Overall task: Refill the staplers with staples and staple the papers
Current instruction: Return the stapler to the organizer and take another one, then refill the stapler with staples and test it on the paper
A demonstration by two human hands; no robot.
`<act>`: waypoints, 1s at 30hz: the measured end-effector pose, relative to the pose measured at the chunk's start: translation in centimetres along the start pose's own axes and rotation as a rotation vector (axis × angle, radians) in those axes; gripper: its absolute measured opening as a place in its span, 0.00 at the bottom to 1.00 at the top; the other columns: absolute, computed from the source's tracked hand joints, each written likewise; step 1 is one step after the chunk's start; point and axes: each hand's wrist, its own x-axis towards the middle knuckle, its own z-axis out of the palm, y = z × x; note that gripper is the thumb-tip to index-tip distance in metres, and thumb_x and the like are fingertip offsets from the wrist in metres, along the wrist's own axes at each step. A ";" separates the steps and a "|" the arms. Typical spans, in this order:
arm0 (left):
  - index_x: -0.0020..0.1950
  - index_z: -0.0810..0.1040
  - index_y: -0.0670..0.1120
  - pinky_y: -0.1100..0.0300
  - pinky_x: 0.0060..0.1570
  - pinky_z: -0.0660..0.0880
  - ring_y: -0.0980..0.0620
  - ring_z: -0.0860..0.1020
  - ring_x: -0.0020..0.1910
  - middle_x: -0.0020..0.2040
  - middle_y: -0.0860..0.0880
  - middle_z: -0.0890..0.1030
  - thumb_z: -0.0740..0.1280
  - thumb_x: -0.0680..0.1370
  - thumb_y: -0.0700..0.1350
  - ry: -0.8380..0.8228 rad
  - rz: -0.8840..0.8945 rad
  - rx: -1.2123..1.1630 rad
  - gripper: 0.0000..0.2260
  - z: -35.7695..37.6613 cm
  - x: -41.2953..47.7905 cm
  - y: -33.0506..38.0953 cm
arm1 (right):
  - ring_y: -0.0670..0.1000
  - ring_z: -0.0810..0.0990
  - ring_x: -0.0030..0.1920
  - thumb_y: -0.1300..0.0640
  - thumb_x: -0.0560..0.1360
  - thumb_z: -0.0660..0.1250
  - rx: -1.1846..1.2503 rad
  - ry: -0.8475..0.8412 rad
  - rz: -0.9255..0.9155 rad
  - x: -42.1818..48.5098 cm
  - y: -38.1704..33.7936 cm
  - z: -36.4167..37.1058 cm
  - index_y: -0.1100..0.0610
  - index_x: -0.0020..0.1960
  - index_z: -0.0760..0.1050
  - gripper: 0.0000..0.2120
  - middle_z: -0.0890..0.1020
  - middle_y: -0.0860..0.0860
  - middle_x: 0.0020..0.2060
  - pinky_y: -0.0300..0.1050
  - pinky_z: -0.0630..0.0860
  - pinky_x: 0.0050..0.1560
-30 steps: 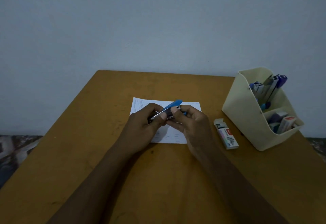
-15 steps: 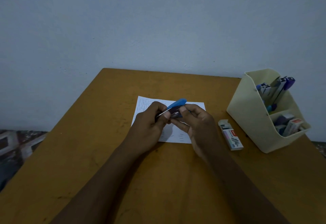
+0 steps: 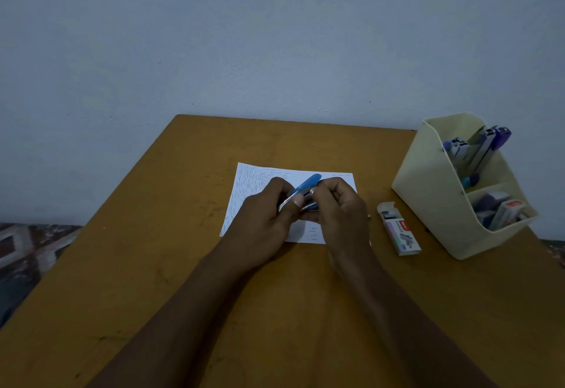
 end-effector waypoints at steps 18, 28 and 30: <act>0.54 0.70 0.47 0.61 0.39 0.76 0.56 0.79 0.42 0.45 0.49 0.80 0.59 0.81 0.54 0.190 -0.022 -0.080 0.11 -0.6 0.5 -0.2 | 0.53 0.83 0.46 0.65 0.73 0.67 0.248 0.027 0.171 0.8 0.8 -0.5 0.62 0.50 0.73 0.07 0.81 0.61 0.49 0.45 0.81 0.44; 0.54 0.78 0.45 0.66 0.39 0.79 0.54 0.83 0.40 0.46 0.46 0.83 0.70 0.76 0.45 0.293 -0.219 -0.259 0.08 -3.0 1.1 -1.7 | 0.46 0.83 0.49 0.71 0.73 0.64 0.018 -0.020 0.158 2.4 1.6 -2.7 0.55 0.47 0.75 0.12 0.83 0.50 0.47 0.40 0.79 0.48; 0.54 0.78 0.45 0.64 0.40 0.80 0.53 0.83 0.39 0.46 0.47 0.82 0.71 0.75 0.43 0.288 -0.239 -0.267 0.09 -3.1 1.0 -1.8 | 0.47 0.82 0.49 0.73 0.72 0.63 0.004 -0.021 0.148 2.5 1.5 -2.9 0.56 0.47 0.75 0.14 0.83 0.51 0.47 0.40 0.79 0.51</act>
